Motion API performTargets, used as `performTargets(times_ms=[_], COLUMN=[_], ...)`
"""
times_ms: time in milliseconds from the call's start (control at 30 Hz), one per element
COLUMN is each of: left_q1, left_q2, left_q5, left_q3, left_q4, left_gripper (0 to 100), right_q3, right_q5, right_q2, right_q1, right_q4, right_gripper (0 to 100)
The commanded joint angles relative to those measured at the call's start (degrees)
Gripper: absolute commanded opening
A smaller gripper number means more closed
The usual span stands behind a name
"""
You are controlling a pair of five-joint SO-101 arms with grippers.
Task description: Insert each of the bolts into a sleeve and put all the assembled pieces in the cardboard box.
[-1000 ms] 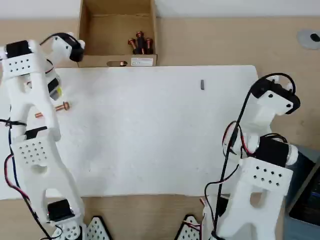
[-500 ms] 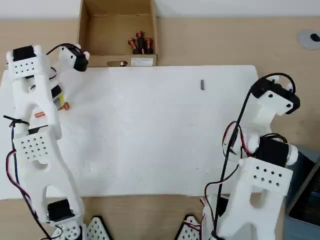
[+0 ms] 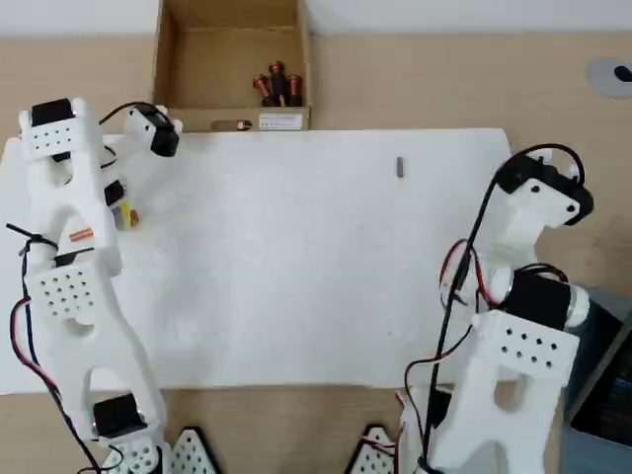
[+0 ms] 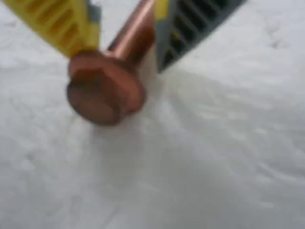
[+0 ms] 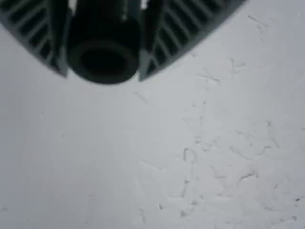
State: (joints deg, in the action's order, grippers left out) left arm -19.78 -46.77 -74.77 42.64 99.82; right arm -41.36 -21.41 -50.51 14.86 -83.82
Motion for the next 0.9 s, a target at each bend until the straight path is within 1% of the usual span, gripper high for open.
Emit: performTargets(times_ms=[0, 333, 467, 567, 700, 867], left_q1=[-0.1, -0.1, 0.0, -0.1, -0.4, 0.5], left_q2=[1.3, -7.2, -7.4, -7.3, -4.6, 4.4], left_q5=[-0.5, 0.0, 0.1, 1.8, 4.9, 9.8], left_q3=[0.0, 0.0, 0.0, 0.4, 2.7, 2.4], left_q4=[0.5, 0.5, 0.5, 0.5, 0.6, 0.6], left_gripper=[9, 8, 0, 0, 0, 1], right_q3=[0.0, 0.0, 0.3, 1.2, 5.8, 12.3], right_q5=[0.2, 0.2, 0.2, 0.2, 0.3, 0.4], right_q2=[-1.4, -1.4, -1.4, -1.4, -1.4, -1.4], right_q1=[0.4, 0.4, 0.4, 0.4, -0.1, -4.4], right_q4=[0.4, 0.4, 0.4, 0.4, 0.5, -0.6], right_gripper=[0.9, 0.9, 0.9, 0.9, 0.9, 0.9])
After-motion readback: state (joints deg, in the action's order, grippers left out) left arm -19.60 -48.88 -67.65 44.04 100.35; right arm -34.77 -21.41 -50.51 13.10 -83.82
